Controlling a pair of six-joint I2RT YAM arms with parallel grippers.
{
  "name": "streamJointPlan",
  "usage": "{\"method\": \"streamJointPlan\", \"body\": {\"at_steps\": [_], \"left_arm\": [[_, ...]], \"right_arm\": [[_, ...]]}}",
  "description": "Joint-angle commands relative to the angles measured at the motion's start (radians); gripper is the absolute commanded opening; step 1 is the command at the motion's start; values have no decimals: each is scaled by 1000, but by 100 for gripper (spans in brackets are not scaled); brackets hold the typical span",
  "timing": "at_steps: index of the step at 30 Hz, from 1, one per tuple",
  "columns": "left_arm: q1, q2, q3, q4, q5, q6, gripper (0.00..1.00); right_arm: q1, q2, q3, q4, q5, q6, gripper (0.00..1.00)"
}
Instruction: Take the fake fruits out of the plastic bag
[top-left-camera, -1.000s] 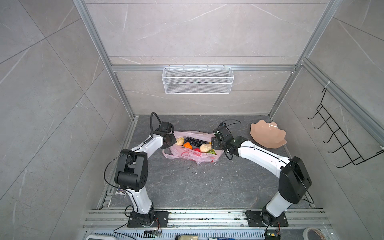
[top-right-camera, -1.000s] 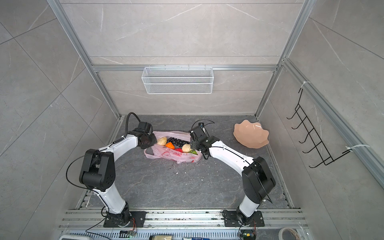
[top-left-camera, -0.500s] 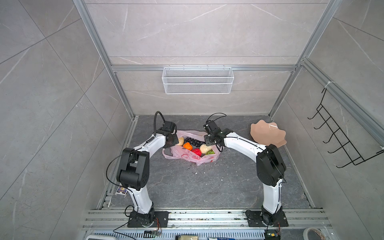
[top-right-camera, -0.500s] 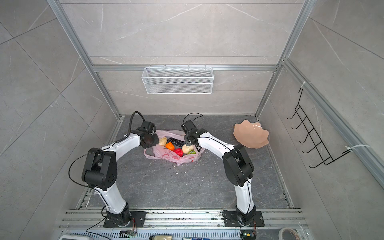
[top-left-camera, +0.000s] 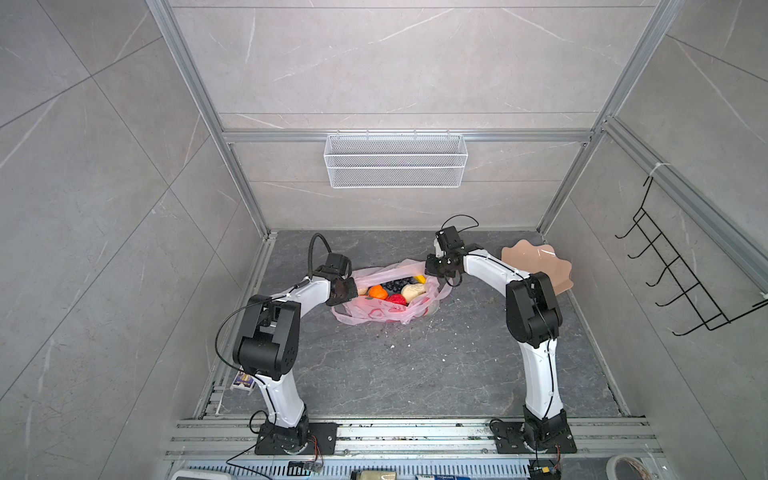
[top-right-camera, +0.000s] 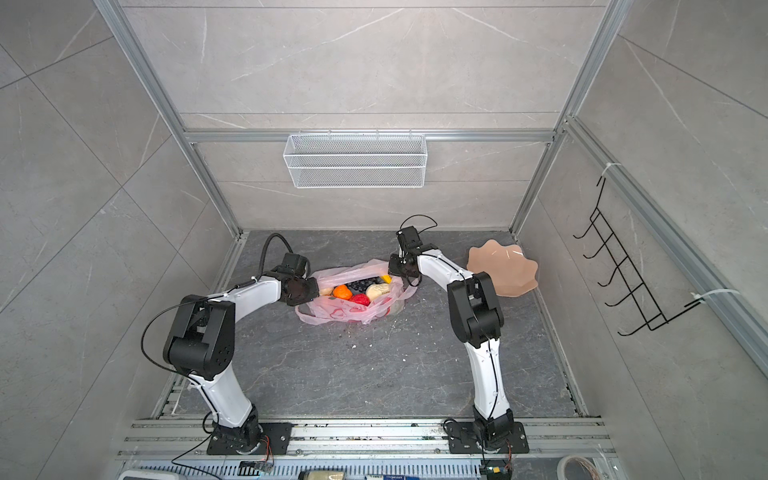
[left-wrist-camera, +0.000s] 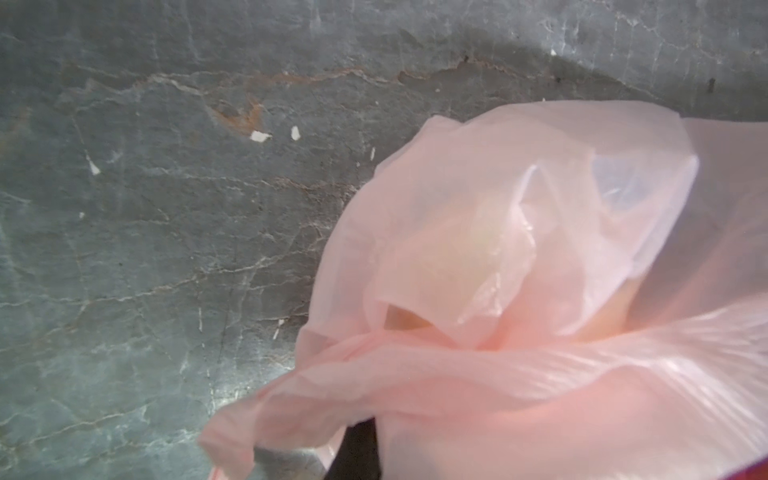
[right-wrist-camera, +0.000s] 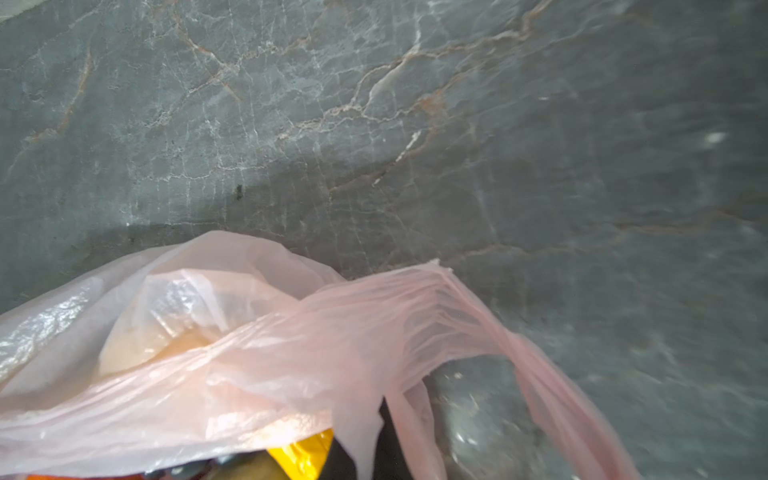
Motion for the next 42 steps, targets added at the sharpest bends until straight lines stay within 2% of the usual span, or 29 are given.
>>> {"method": "streamJointPlan", "body": {"at_steps": [1, 5, 7, 9, 13, 15, 18, 20, 23, 26, 32, 37, 42], "left_arm": [[17, -45, 2, 16, 11, 30, 0], [-11, -52, 34, 0, 2, 60, 0], [-16, -50, 55, -15, 3, 64, 0], [-16, -49, 69, -25, -4, 52, 0], [-16, -49, 79, -33, 0, 9, 0], [-21, -45, 80, -39, 0, -4, 0], [-35, -47, 75, -44, -16, -7, 0], [-41, -53, 68, -46, -22, -9, 0], [-46, -62, 54, -51, -35, -19, 0], [-48, -74, 38, -51, -43, -26, 0], [-50, -99, -11, -41, -85, -44, 0], [-49, -106, -44, -31, -92, -46, 0], [-56, -100, -46, -25, -81, -50, 0]], "right_arm": [[4, 21, 70, -15, -46, 18, 0], [46, 55, 184, -95, -7, -29, 0], [58, 75, 228, -129, 14, -41, 5], [64, 86, 262, -158, 47, -49, 17], [76, 72, 302, -246, 150, -59, 53], [93, 36, 284, -278, 224, -68, 66], [130, -35, 225, -328, 350, -53, 79], [154, -84, 168, -347, 411, -27, 82], [185, -135, 71, -350, 459, 24, 83], [194, -172, -25, -304, 445, 53, 80], [194, -238, -176, -229, 412, 70, 62], [194, -346, -333, -163, 407, 73, 38], [195, -433, -451, -115, 339, 80, 26]]}}
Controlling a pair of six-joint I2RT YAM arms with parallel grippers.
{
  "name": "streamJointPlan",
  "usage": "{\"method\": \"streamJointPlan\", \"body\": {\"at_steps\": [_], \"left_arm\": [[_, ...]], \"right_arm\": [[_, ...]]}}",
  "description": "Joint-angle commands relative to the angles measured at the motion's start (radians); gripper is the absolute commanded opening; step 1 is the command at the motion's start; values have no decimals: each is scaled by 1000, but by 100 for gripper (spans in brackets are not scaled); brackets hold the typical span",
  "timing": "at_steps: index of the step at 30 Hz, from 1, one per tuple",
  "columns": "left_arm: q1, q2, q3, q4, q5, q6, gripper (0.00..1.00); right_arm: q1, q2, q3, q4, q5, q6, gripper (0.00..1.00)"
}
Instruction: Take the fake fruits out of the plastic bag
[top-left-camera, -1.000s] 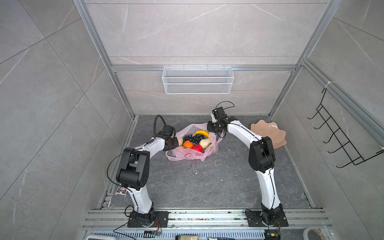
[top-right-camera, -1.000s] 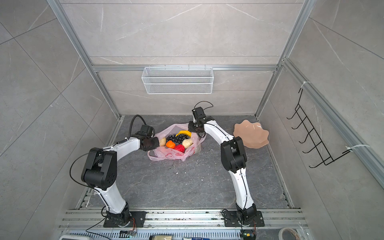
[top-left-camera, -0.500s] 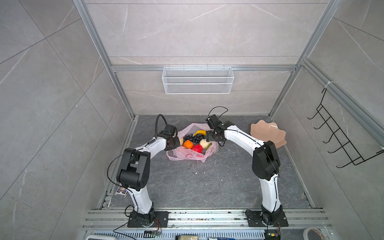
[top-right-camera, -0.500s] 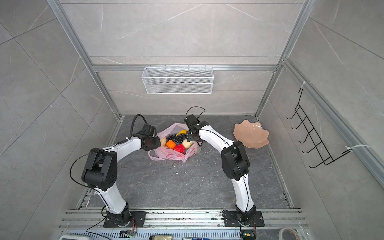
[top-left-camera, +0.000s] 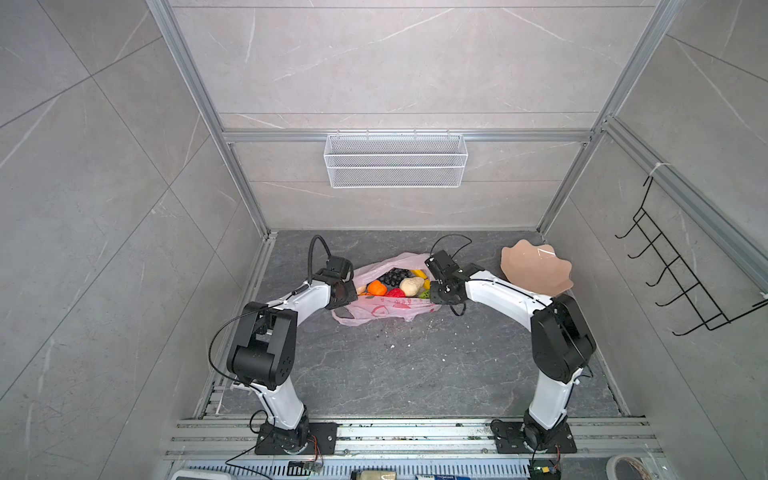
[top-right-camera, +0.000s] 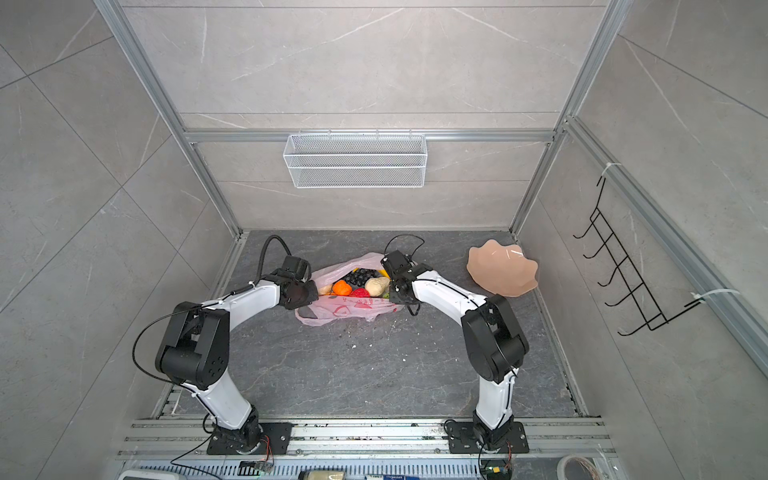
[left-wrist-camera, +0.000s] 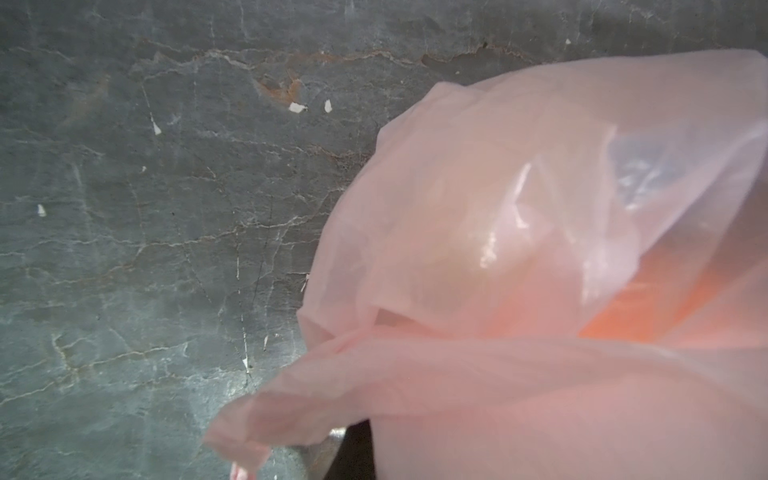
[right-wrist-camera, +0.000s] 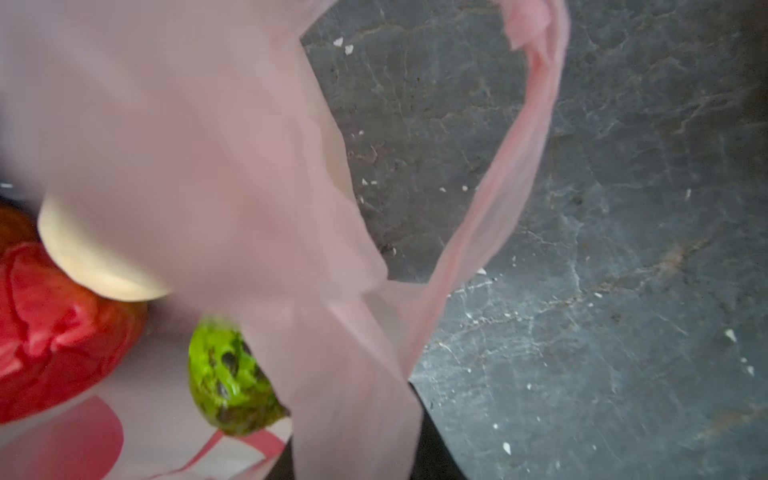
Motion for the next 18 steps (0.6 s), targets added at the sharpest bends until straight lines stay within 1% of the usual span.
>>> {"method": "streamJointPlan", "body": {"at_steps": [1, 5, 8, 11, 13, 18], "left_arm": [[-13, -27, 4, 6, -6, -14, 0], [-32, -26, 16, -3, -17, -14, 0], [-35, -23, 24, -16, -40, -20, 0], [-32, -22, 26, -29, -59, -33, 0], [-28, -23, 22, -34, -74, -42, 0], [42, -55, -23, -9, -42, -67, 0]], "right_arm": [[5, -62, -70, 50, -50, 17, 24], [4, -93, -167, 94, -48, 52, 19], [4, -75, -198, 117, -37, 66, 14], [4, -34, -189, 135, -41, 69, 9], [4, -12, -181, 167, -50, 66, 8], [12, 76, -54, 180, -80, 29, 7]]}}
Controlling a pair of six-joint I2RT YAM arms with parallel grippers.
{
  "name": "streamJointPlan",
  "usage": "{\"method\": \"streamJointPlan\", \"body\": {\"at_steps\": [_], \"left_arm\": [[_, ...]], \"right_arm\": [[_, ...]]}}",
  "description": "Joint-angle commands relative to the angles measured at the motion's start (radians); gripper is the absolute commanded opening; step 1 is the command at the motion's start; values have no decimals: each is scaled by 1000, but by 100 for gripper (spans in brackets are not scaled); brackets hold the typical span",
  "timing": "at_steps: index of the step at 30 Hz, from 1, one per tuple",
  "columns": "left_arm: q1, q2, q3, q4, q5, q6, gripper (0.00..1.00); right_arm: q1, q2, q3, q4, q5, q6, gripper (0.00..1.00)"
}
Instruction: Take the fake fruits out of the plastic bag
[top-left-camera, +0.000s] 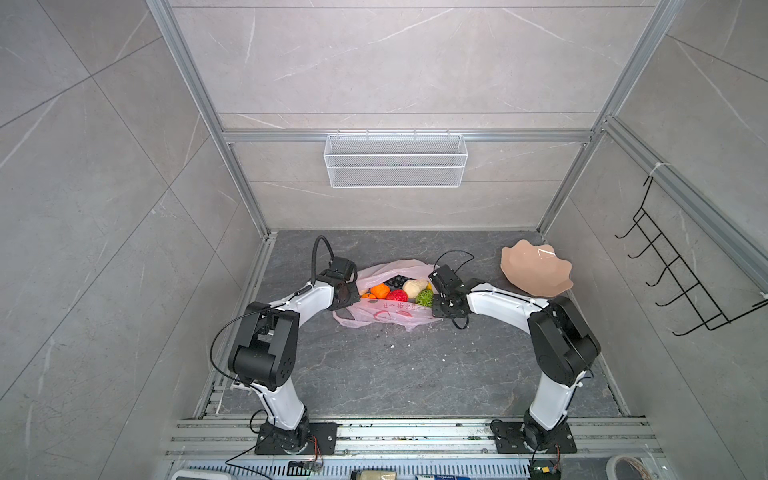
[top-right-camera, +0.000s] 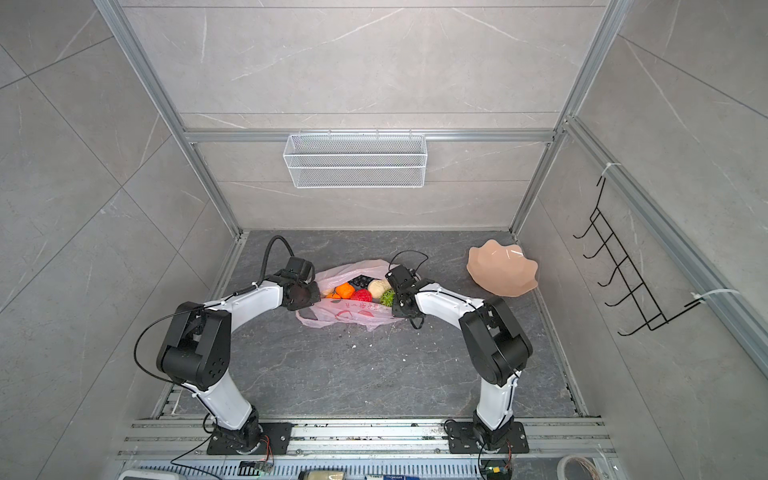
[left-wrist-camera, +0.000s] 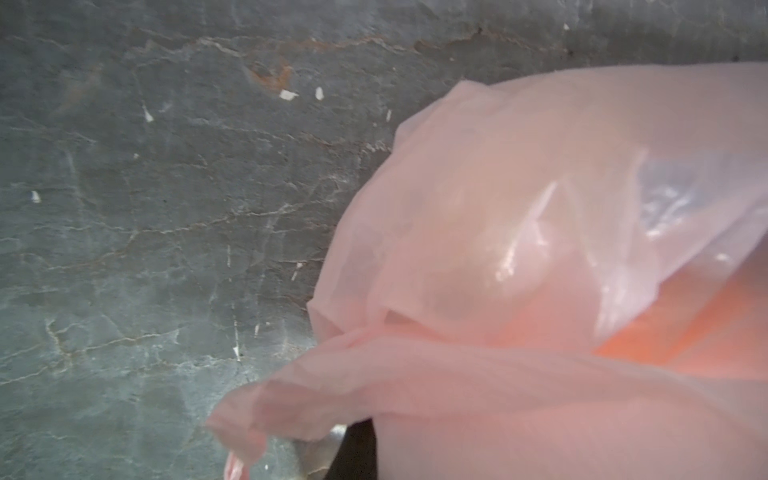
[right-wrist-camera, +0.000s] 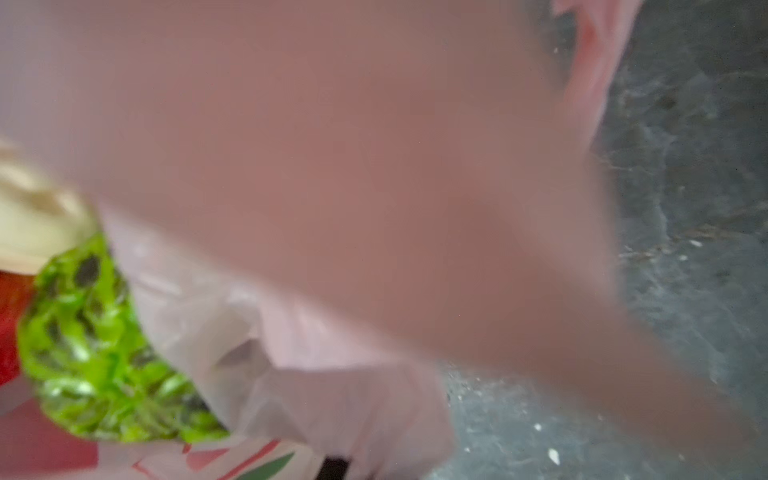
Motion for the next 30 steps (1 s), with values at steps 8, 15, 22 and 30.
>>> {"method": "streamJointPlan", "body": {"at_steps": [8, 15, 22, 30], "left_arm": [[188, -172, -133, 28, -34, -53, 0], [211, -227, -188, 107, 12, -18, 0], [172, -196, -173, 124, 46, 39, 0], [172, -195, -176, 95, -27, 23, 0]], "right_arm": [[95, 267, 444, -24, -81, -106, 6], [130, 418, 695, -112, -98, -128, 6], [130, 377, 642, -101, -32, -146, 8], [130, 413, 682, -102, -21, -146, 9]]}}
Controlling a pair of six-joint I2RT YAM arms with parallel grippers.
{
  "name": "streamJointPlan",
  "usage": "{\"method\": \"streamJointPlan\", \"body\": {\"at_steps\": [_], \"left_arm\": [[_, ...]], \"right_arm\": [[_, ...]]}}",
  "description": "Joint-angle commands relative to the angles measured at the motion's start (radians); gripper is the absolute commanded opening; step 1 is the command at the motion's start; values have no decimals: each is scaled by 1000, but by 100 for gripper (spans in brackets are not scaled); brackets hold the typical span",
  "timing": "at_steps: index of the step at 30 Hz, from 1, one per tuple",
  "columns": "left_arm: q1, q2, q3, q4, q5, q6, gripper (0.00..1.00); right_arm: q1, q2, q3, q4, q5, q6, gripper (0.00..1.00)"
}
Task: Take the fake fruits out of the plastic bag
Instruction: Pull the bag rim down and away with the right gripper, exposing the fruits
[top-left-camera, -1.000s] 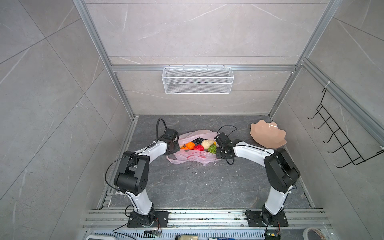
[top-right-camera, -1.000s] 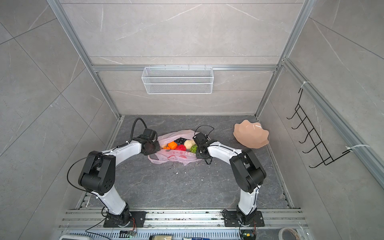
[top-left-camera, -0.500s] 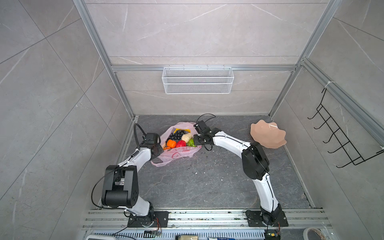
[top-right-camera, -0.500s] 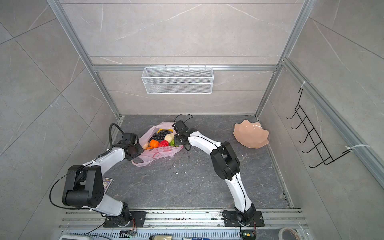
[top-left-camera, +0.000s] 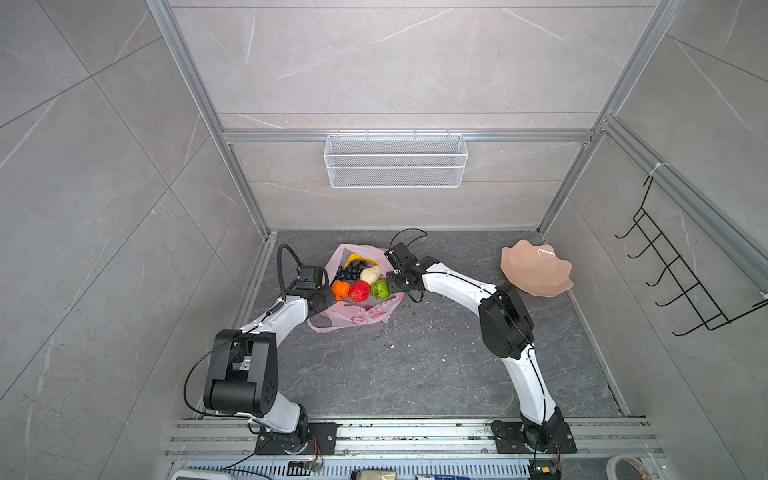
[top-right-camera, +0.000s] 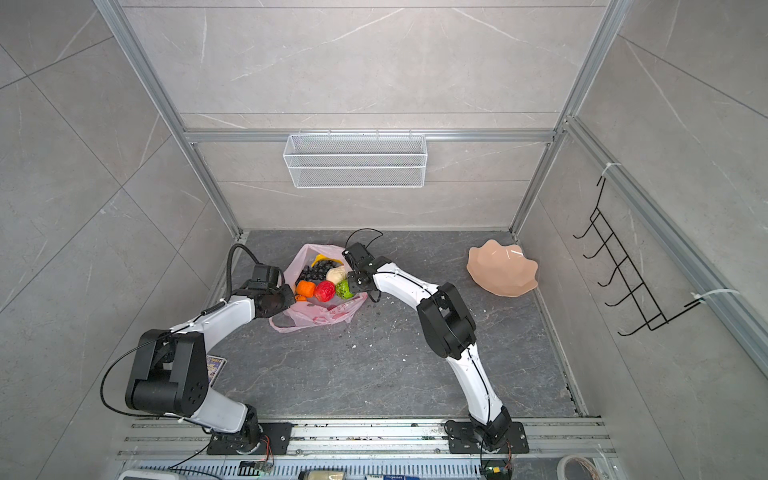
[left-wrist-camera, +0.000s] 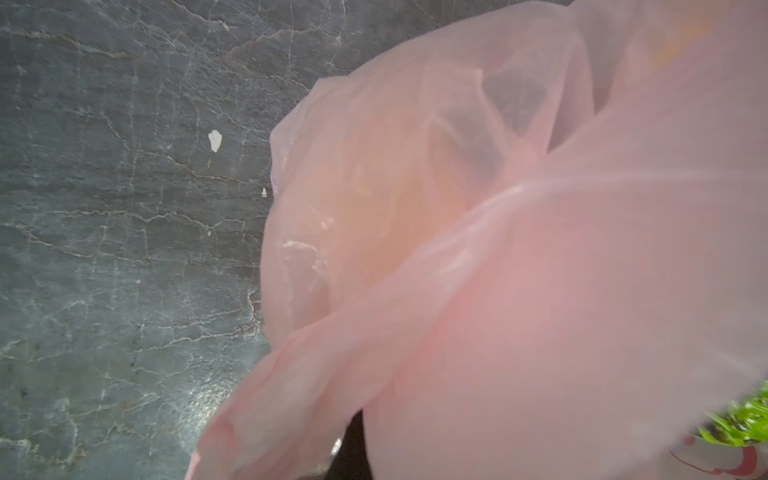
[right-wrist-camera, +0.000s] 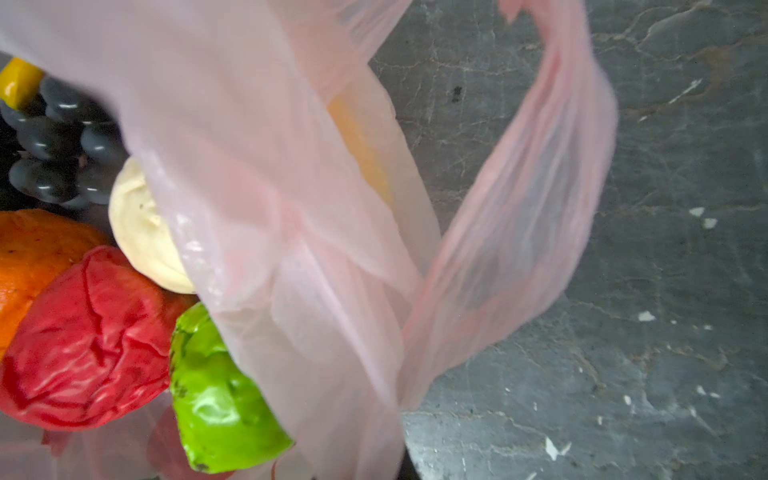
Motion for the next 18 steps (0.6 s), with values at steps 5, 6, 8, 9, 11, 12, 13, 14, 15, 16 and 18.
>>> {"method": "streamJointPlan", "body": {"at_steps": [5, 6, 8, 9, 11, 12, 13, 14, 15, 16, 18], "left_arm": [[38, 17, 6, -8, -50, -18, 0], [45, 17, 4, -8, -51, -23, 0], [56, 14, -2, -5, -51, -29, 0], [58, 10, -7, -1, -51, -30, 0], [61, 1, -13, 2, -59, -34, 0], [61, -4, -15, 2, -64, -35, 0], [63, -8, -17, 2, -74, -36, 0], [63, -13, -19, 2, -79, -38, 0], [64, -16, -22, 2, -83, -41, 0], [64, -20, -28, 6, -85, -42, 0], [64, -23, -32, 13, -71, -39, 0]], "right_arm": [[1, 90, 127, -40, 8, -26, 8], [2, 107, 153, -46, 1, -28, 8], [4, 144, 214, -68, -13, -29, 8], [6, 158, 242, -76, -16, -30, 8], [11, 188, 303, -99, -21, -32, 8], [15, 201, 329, -109, -24, -34, 8], [16, 216, 360, -121, -27, -34, 8], [18, 229, 389, -135, -30, -34, 8], [19, 241, 415, -148, -33, -34, 8], [21, 252, 442, -163, -32, -35, 8], [23, 262, 478, -190, -28, -35, 9]]}}
